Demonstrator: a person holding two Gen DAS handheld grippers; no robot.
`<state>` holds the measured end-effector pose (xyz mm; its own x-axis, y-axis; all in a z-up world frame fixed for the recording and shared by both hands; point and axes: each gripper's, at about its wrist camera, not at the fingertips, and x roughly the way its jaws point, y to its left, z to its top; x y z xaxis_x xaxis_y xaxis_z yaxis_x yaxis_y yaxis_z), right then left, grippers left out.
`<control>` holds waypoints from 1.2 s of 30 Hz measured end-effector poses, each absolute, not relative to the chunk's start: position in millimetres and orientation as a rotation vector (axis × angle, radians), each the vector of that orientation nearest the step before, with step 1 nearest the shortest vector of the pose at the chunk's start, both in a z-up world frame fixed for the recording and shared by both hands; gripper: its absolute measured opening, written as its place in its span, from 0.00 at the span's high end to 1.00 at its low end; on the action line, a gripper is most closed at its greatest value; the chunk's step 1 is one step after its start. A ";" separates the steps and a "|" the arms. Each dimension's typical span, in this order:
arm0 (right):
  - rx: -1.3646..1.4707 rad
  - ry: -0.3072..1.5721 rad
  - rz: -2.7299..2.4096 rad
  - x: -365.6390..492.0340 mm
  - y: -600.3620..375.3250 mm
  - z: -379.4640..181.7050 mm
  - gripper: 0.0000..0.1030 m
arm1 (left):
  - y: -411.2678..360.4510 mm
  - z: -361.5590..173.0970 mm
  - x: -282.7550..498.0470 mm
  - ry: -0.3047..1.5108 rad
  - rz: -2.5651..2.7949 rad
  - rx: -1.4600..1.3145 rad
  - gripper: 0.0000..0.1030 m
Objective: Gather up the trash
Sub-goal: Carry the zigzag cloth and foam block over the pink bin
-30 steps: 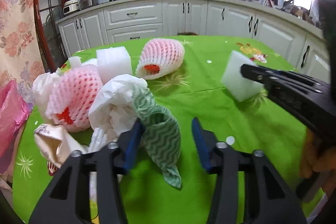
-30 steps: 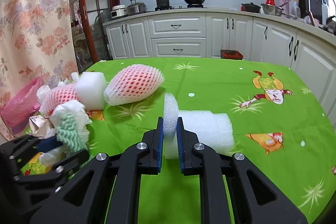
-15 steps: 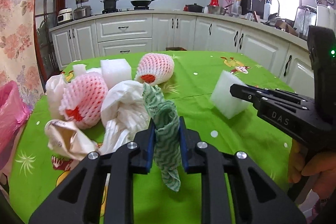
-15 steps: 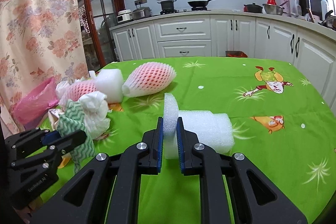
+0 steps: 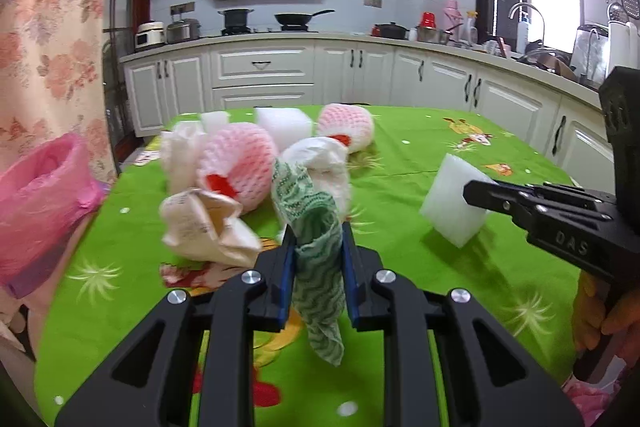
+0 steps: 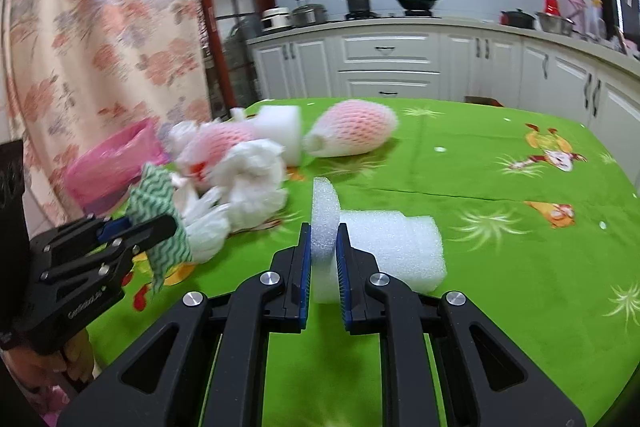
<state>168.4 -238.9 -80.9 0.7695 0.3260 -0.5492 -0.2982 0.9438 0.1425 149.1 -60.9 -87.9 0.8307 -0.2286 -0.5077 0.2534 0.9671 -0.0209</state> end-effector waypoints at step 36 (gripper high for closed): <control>-0.198 0.566 0.694 169.1 -33.8 -36.3 0.87 | 117.0 -43.7 110.5 0.475 0.229 0.028 0.80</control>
